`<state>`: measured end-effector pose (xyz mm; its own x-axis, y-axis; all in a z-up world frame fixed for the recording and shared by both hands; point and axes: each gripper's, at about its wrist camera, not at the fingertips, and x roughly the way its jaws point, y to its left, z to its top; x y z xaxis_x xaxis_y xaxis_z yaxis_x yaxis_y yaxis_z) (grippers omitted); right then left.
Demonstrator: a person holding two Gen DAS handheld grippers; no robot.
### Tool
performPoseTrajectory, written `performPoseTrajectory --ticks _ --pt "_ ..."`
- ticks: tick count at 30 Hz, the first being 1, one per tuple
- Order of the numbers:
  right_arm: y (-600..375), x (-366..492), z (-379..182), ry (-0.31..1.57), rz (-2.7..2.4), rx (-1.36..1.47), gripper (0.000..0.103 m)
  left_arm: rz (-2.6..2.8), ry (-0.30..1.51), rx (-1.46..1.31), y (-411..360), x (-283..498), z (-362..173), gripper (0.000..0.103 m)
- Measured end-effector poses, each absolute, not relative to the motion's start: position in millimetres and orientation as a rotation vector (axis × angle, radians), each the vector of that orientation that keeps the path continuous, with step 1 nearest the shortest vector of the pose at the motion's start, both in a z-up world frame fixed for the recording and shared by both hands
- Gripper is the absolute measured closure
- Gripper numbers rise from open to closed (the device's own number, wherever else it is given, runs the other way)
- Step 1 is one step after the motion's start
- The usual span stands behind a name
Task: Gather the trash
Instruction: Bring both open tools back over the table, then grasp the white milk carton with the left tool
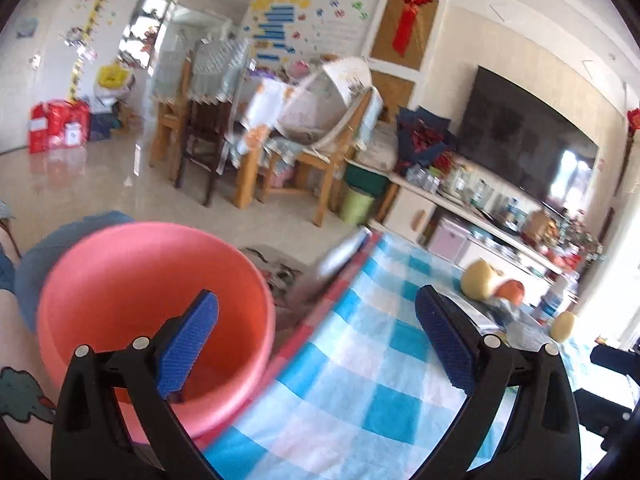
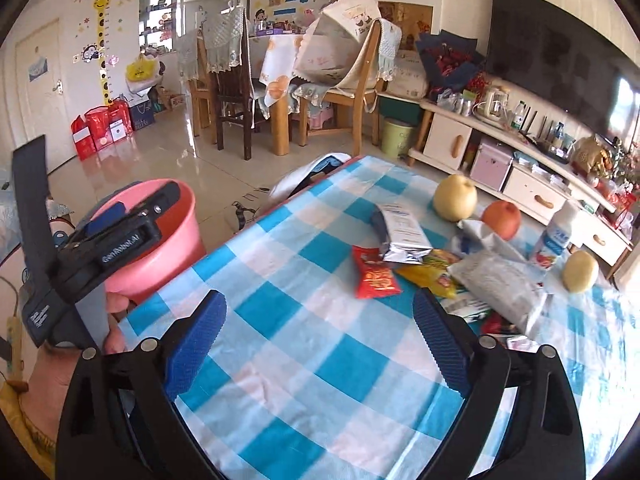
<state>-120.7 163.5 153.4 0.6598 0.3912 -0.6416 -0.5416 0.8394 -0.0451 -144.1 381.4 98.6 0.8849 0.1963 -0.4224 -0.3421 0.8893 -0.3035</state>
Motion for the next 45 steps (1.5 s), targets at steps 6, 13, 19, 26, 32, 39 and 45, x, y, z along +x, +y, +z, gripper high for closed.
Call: performPoseTrajectory --ticks 6,13,19,26,32,39,45 --pt "123 -131 163 0.623 0.501 -0.174 0.008 0.247 0.393 -0.357 364 -146 98 0.004" --pt "70 -133 190 0.579 0.385 -0.096 0.008 0.221 0.387 -0.360 346 -145 99 0.004" --pt "13 -120 203 0.540 0.318 -0.019 0.007 0.204 0.408 -0.331 331 -140 97 0.004" --pt "-41 -76 195 0.588 0.194 -0.022 0.007 0.200 0.505 -0.247 308 -121 85 0.004" --pt "-91 -30 178 0.668 0.117 0.059 0.007 0.165 0.609 -0.142 277 -100 72 0.004" --pt "-116 -2 156 0.741 0.105 0.178 0.007 0.145 0.702 -0.164 236 -44 75 0.004" --pt "-110 10 148 0.769 0.133 0.171 0.007 0.134 0.798 -0.102 192 39 92 0.004"
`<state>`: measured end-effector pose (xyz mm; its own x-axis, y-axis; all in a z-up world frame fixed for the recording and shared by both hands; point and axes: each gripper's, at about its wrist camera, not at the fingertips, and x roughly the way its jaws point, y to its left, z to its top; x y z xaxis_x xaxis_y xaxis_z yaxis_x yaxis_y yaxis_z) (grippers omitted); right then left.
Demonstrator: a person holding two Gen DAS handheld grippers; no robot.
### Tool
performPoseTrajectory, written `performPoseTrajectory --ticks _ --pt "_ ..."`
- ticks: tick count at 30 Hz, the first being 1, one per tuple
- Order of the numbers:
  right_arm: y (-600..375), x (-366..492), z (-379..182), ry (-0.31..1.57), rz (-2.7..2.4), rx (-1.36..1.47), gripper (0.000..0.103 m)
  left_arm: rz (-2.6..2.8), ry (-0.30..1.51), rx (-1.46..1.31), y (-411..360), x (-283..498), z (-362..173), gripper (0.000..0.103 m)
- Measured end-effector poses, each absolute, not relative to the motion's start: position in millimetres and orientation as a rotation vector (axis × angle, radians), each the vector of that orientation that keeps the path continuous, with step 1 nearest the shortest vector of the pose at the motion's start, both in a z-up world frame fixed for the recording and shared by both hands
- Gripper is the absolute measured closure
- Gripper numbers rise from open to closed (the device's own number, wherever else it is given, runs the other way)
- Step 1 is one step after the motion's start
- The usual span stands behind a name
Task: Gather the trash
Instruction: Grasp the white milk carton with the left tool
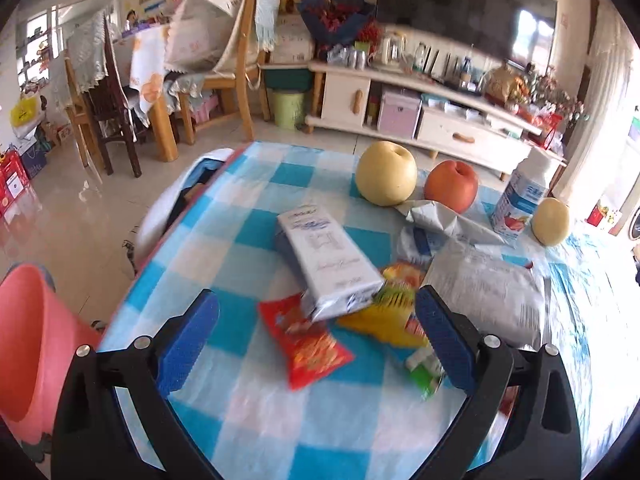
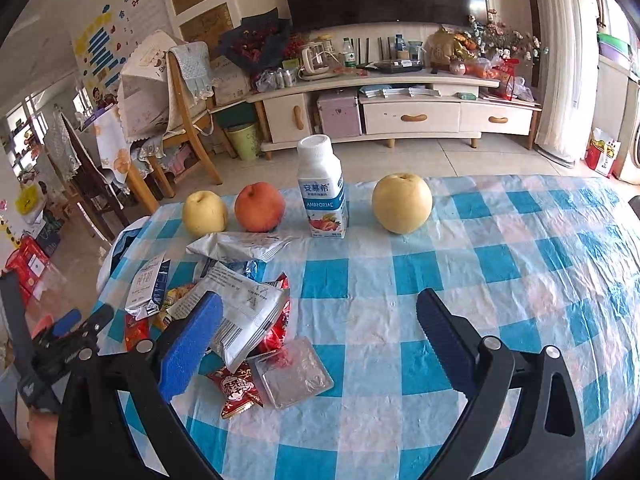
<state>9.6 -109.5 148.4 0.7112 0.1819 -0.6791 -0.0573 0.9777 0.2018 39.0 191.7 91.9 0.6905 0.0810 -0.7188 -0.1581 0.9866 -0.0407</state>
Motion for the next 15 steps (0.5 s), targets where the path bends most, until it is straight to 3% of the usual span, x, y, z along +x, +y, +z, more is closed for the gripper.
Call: performPoseTrajectory --ticks 11,13,15 --pt "-93 8 144 0.764 0.186 0.106 0.007 0.256 1.050 -0.123 195 141 48 0.006" --pt "-92 10 142 0.776 0.192 0.107 0.007 0.261 1.068 -0.123 196 147 43 0.016" --pt "-89 11 140 0.783 0.195 0.098 0.007 0.261 1.086 -0.134 199 149 38 0.038"
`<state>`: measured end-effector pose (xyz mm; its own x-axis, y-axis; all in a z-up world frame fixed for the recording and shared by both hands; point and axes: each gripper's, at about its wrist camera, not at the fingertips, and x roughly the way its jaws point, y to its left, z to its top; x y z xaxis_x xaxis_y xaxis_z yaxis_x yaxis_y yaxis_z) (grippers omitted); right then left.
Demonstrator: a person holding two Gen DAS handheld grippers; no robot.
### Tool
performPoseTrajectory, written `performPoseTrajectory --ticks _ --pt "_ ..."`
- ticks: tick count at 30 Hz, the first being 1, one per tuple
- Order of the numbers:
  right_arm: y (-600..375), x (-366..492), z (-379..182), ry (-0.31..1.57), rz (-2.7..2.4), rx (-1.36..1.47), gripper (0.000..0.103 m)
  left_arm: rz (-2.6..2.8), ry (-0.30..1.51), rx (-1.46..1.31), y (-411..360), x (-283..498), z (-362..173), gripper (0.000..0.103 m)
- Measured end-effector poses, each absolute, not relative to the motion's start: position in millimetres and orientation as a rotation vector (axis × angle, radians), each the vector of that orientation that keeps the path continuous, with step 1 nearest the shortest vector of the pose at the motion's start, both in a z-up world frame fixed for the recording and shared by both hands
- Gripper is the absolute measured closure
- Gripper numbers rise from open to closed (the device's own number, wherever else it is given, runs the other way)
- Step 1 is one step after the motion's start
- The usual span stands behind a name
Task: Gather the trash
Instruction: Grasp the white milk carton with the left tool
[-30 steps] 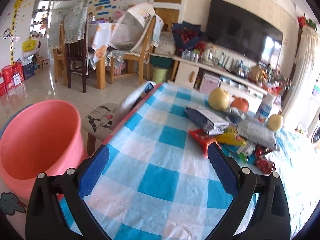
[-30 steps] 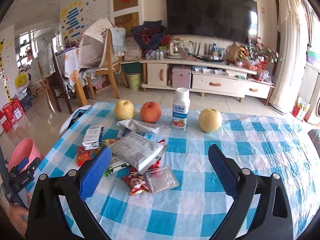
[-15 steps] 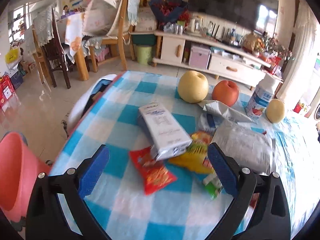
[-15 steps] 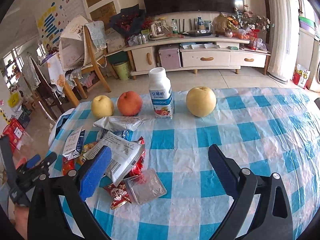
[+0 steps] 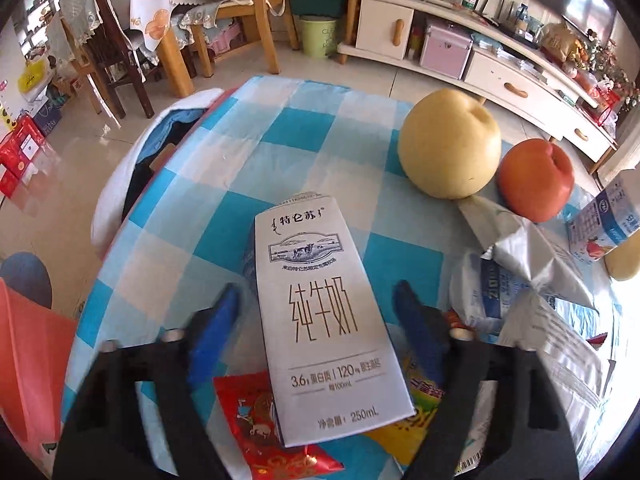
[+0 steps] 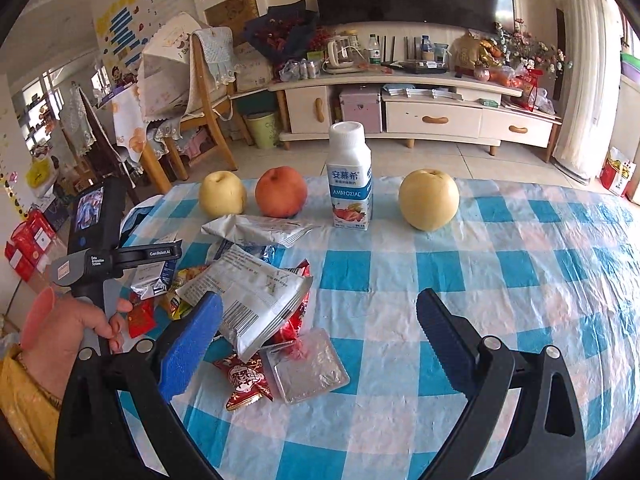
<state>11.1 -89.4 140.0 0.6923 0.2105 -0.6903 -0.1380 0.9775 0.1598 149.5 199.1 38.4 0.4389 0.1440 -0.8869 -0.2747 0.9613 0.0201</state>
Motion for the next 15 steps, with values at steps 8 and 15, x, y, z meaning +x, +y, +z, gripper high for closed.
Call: performPoseTrajectory --ticks 8,15 --pt "-84 12 139 0.794 0.207 0.077 0.007 0.167 1.059 -0.123 190 131 35 0.049" --pt "-96 14 137 0.803 0.188 0.123 0.007 0.021 1.034 -0.085 155 83 34 0.049"
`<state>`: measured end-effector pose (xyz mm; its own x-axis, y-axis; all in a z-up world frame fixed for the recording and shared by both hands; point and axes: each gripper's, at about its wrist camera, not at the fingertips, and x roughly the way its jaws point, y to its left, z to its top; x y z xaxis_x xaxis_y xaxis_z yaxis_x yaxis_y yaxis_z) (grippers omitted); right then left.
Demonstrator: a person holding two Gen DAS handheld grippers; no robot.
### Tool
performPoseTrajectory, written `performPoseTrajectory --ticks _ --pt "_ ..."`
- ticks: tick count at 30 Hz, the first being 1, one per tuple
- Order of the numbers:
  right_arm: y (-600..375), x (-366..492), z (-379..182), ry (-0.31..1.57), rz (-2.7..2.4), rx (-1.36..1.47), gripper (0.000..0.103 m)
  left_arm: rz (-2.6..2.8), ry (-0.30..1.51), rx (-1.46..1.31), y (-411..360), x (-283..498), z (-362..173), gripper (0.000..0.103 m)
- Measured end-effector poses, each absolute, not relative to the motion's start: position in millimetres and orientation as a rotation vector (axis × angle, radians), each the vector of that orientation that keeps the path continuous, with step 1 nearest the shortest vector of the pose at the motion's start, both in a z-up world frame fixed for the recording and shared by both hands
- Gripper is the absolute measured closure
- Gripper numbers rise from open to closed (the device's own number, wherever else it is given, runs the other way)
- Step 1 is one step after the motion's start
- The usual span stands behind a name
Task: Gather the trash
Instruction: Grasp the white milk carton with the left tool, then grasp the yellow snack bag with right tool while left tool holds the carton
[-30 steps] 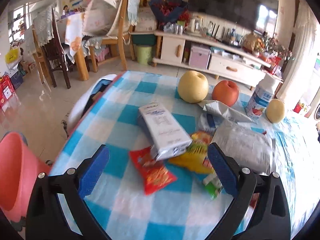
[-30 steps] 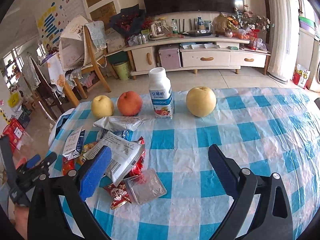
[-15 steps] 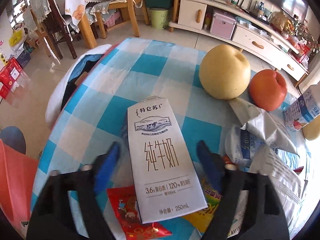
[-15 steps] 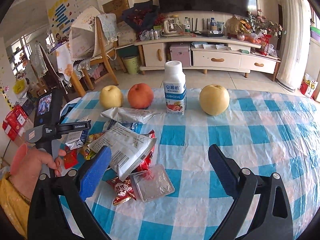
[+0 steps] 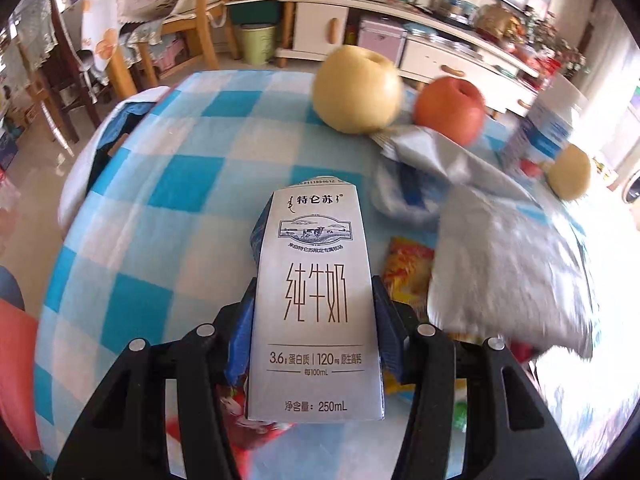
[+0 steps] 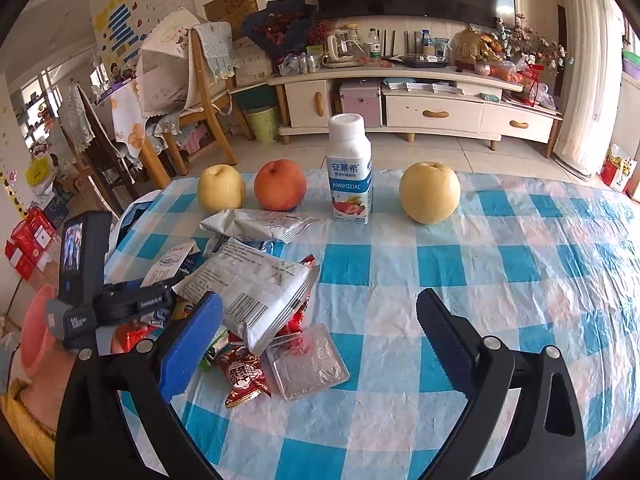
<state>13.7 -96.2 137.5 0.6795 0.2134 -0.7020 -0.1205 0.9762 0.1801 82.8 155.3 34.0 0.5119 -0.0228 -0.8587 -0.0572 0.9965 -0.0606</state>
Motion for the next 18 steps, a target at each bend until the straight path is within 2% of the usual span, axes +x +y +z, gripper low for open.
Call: performPoseTrajectory --ticks 11,18 --pt "-90 15 124 0.854 0.195 0.083 0.007 -0.211 1.014 -0.191 114 15 31 0.049" --pt "-60 16 97 0.939 0.285 -0.018 0.007 -0.214 0.911 -0.324 136 -14 49 0.049"
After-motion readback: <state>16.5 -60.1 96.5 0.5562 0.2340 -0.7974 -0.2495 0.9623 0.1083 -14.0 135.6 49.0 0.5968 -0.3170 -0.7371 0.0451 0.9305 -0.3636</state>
